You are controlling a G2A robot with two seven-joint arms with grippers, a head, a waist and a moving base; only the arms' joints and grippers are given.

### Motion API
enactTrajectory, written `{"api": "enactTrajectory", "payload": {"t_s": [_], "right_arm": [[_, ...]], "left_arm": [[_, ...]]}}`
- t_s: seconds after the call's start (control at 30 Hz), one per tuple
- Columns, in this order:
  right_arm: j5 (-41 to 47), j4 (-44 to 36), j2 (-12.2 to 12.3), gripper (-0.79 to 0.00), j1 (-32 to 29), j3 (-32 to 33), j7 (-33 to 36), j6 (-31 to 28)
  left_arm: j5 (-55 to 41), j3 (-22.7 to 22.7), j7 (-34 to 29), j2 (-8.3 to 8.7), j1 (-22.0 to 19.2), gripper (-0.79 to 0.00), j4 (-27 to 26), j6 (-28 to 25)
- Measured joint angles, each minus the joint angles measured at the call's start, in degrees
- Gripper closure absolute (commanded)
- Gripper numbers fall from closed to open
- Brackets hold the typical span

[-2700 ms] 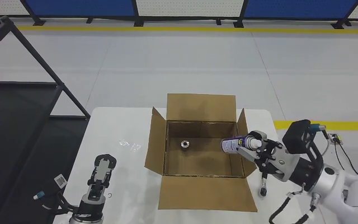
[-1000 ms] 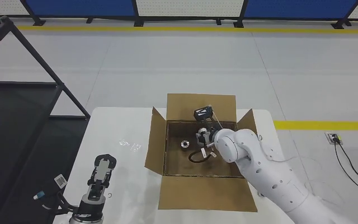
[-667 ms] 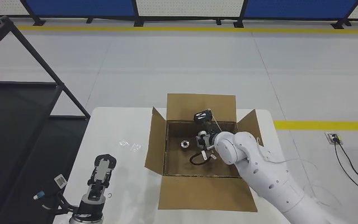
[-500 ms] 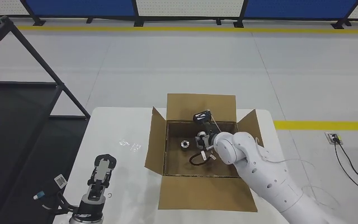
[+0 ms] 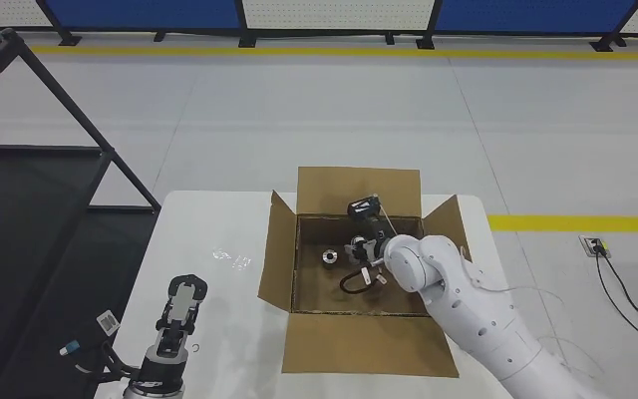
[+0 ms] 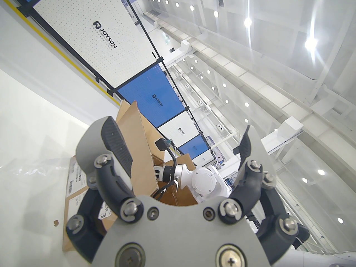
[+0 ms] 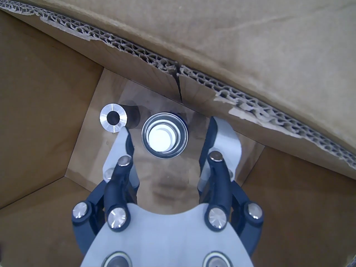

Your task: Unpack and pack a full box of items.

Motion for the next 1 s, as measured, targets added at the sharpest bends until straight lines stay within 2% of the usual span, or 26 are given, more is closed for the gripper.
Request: {"api": "enactTrajectory", "payload": {"t_s": [0.13, 0.23, 0.47, 0.7, 0.77, 0.87, 1.0], "right_arm": [[-1.2, -4.4, 0.9, -0.727, -2.3, 3.0, 0.0, 0.4], [-3.0, -11.1, 2.4, -0.730, -5.6, 6.9, 0.7, 0.6], [-7.1, -33.9, 6.2, -0.720, -18.7, 20.5, 1.5, -1.1], [-7.4, -52.3, 8.2, -0.717, -29.9, 34.7, 1.0, -3.3], [-6.5, -56.1, 8.6, -0.708, -32.4, 39.1, 1.3, -3.4], [-4.8, -58.8, 8.9, -0.739, -35.0, 45.4, 1.8, -2.9], [-0.8, -57.7, 9.2, -0.785, -36.9, 52.6, 3.3, -2.1]], "left_arm": [[0.0, 0.0, 0.0, 0.00, 0.0, -0.785, 0.0, 0.0], [0.0, 0.0, 0.0, 0.00, 0.0, -0.785, 0.0, 0.0], [0.0, 0.0, 0.0, 0.00, 0.0, -0.785, 0.0, 0.0], [0.0, 0.0, 0.0, 0.00, 0.0, -0.785, 0.0, 0.0], [0.0, 0.0, 0.0, 0.00, 0.0, -0.785, 0.0, 0.0], [0.0, 0.0, 0.0, 0.00, 0.0, -0.785, 0.0, 0.0], [0.0, 0.0, 0.0, 0.00, 0.0, -0.785, 0.0, 0.0]]}}
